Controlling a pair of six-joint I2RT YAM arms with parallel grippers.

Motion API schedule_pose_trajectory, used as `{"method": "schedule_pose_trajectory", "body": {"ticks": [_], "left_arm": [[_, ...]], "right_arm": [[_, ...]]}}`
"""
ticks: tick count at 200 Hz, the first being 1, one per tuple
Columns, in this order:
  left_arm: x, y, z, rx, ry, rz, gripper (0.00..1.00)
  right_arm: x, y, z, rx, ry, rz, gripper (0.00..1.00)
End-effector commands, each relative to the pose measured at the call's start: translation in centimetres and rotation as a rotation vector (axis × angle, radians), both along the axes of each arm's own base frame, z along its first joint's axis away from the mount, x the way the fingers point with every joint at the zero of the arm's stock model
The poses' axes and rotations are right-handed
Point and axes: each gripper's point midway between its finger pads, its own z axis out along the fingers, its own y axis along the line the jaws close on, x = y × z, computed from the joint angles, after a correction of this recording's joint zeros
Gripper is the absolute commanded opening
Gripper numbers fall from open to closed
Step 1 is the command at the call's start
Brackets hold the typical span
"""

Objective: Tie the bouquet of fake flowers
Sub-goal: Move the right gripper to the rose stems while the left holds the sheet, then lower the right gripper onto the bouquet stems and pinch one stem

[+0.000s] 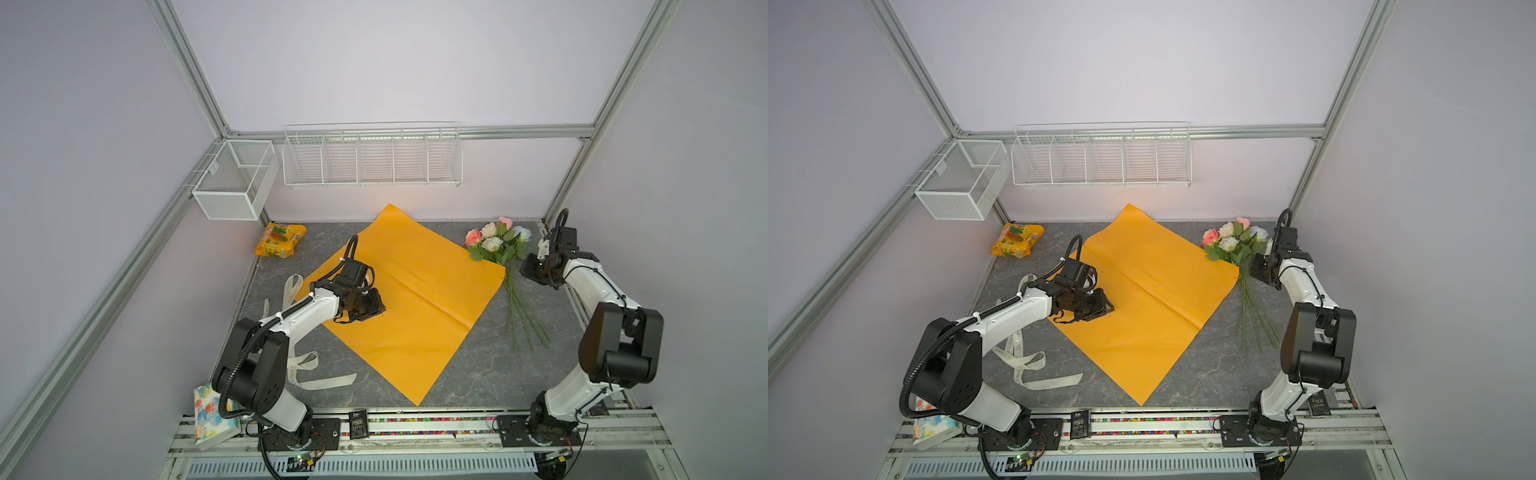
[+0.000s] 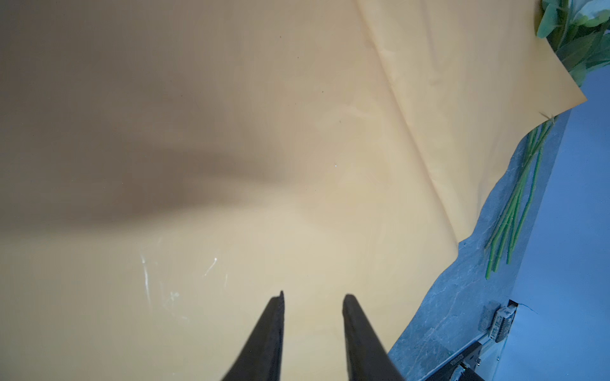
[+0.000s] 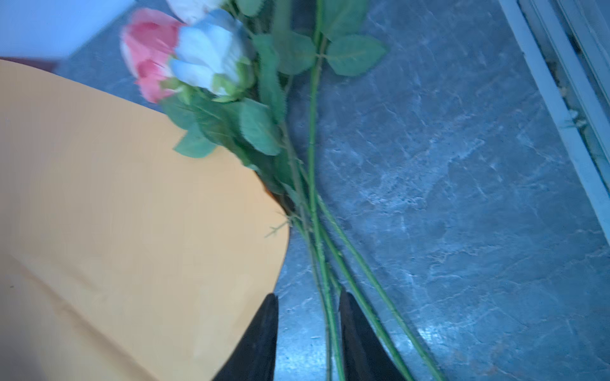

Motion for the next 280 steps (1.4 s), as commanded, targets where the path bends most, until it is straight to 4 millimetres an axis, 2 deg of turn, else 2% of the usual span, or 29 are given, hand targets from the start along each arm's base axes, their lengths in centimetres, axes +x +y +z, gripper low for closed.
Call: {"method": "schedule_pose_trajectory", "body": {"ticks": [1,14,40,69,93,126,160,204,214,224,236,252,280], "left_arm": [[0.6,-0.7,0.8,-0.008,-0.015,-0.023,0.32],[0.6,-0.7,0.7,-0.006,-0.014,-0.024,0.32],[0.4,-0.5,0.4,0.003,-0.009,-0.027,0.32],[0.3,-0.8,-0.5,-0.007,0.013,-0.037,0.32],[0.3,-1.2,-1.0,-0.011,0.031,-0.047,0.32],[0.5,-1.6,-1.6,-0.01,0.043,-0.054,0.32],[0.0,-2.3,-3.1,0.005,0.075,-0.073,0.32],[-1.1,-4.2,-5.1,-0.003,0.119,-0.079,0.32],[-1.3,-4.6,-5.6,-0.005,0.133,-0.072,0.32],[-1.5,-5.1,-5.9,-0.01,0.14,-0.066,0.32],[-1.6,-5.3,-6.2,-0.007,0.148,-0.045,0.32],[-1.5,-5.7,-6.5,-0.029,0.157,-0.005,0.32],[-1.6,-6.9,-7.0,-0.098,0.179,0.06,0.32]], "right_arm": [[-0.3,0.2,-2.5,0.002,0.098,0.047,0.36],[0.3,0.5,-3.5,0.017,0.138,0.066,0.37],[1.4,0.6,-5.4,-0.036,0.196,0.126,0.5],[2.5,1.3,-7.0,-0.067,0.234,0.22,0.53],[2.3,1.0,-8.6,-0.146,0.322,0.256,0.54],[1.5,0.8,-10.1,-0.179,0.356,0.271,0.54],[0.3,-1.0,-11.2,-0.173,0.38,0.193,0.48],[-0.7,-4.9,-10.6,-0.107,0.338,0.008,0.4],[-0.9,-5.3,-10.7,-0.076,0.336,-0.021,0.39],[-1.0,-5.8,-10.8,-0.049,0.325,-0.051,0.33],[-1.2,-6.3,-10.9,-0.026,0.317,-0.089,0.32],[-1.1,-6.3,-11.2,0.034,0.294,-0.128,0.24],[-0.5,-5.5,-11.5,0.107,0.261,-0.174,0.25]]}}
